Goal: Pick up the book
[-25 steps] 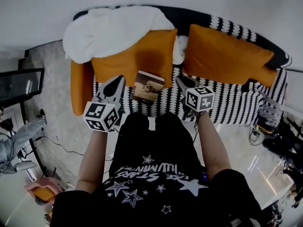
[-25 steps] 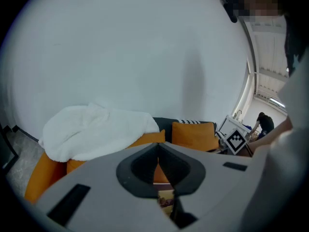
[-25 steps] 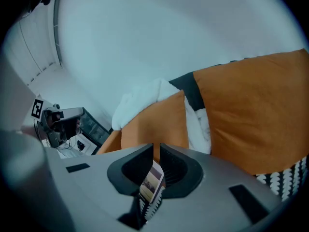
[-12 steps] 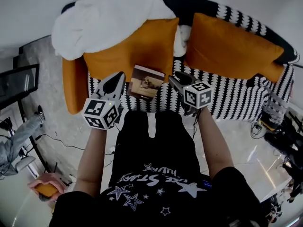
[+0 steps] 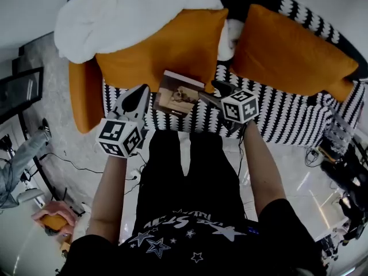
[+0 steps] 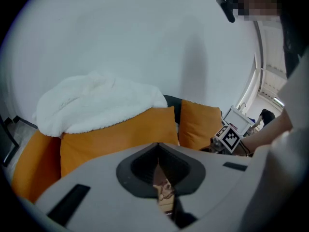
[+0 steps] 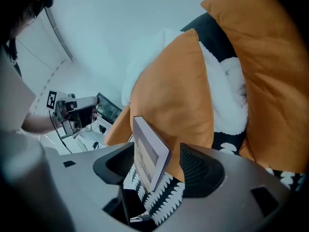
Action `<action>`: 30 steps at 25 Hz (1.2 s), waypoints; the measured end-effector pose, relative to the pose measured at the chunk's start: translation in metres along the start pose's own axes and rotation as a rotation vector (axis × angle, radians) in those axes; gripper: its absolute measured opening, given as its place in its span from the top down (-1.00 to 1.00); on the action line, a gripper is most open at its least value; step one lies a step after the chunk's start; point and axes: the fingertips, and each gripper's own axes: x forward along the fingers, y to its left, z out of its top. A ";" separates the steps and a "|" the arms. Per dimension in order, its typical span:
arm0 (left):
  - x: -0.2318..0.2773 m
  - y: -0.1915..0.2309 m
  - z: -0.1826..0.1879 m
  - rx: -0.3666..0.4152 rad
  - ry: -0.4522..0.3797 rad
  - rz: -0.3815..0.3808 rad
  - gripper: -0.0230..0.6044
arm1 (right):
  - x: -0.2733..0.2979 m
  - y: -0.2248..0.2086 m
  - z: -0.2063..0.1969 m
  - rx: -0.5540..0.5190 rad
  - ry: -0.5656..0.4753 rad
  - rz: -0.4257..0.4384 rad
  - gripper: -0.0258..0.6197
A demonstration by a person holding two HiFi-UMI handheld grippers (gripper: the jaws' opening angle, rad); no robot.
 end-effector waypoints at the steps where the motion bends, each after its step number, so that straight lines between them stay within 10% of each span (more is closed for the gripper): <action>1: 0.000 0.003 -0.003 0.000 0.005 0.005 0.90 | 0.005 -0.002 -0.001 -0.005 0.007 0.007 0.06; 30: 0.035 0.012 -0.057 -0.057 0.080 -0.034 0.90 | 0.050 0.007 -0.022 -0.036 0.111 0.214 0.15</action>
